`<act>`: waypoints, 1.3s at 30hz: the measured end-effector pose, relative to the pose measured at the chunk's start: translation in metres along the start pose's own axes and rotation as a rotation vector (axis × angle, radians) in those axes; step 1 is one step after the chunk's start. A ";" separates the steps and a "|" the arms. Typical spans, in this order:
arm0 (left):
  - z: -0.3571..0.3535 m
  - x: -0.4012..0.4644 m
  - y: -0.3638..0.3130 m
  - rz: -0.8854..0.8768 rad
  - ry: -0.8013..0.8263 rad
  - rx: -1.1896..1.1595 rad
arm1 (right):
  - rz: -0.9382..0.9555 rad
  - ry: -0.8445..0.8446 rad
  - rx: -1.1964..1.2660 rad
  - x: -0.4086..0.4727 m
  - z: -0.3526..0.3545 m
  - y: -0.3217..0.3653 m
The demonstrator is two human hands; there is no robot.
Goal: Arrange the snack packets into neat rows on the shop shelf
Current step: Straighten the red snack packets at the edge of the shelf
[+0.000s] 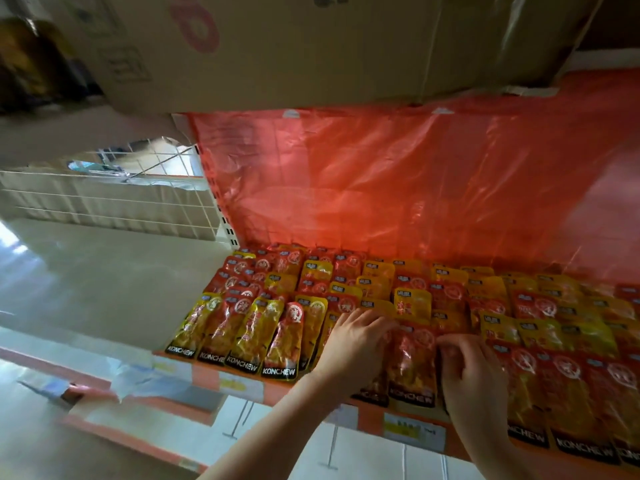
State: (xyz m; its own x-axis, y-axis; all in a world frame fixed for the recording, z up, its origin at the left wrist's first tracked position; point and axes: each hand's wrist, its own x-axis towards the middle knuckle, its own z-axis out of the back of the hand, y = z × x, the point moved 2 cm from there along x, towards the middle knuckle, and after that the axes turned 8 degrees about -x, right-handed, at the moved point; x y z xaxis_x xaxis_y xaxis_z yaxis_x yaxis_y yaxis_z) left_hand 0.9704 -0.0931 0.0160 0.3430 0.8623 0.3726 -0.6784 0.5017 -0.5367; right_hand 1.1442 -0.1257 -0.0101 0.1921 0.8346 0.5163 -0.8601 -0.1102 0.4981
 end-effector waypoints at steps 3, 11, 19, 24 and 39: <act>0.035 0.000 0.031 0.019 -0.074 -0.035 | -0.047 0.040 0.082 0.010 -0.008 0.024; 0.129 -0.001 0.149 0.275 -0.258 0.048 | 0.069 0.245 0.174 0.027 -0.075 0.144; 0.178 -0.005 0.253 0.580 -0.279 -0.012 | 0.219 0.334 0.138 0.044 -0.152 0.234; 0.177 0.008 0.284 0.590 -0.170 -0.098 | 0.210 0.305 0.071 0.063 -0.195 0.267; 0.168 0.040 0.306 0.638 -0.085 -0.346 | 0.189 0.426 -0.147 0.065 -0.257 0.274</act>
State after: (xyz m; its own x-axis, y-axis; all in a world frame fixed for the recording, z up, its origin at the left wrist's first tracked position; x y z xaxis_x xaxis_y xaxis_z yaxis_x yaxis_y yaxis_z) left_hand 0.6672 0.0831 -0.0057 -0.1118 0.9928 -0.0423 -0.4806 -0.0913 -0.8722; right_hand 0.7991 0.0371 -0.0192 -0.1577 0.9574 0.2421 -0.9249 -0.2291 0.3035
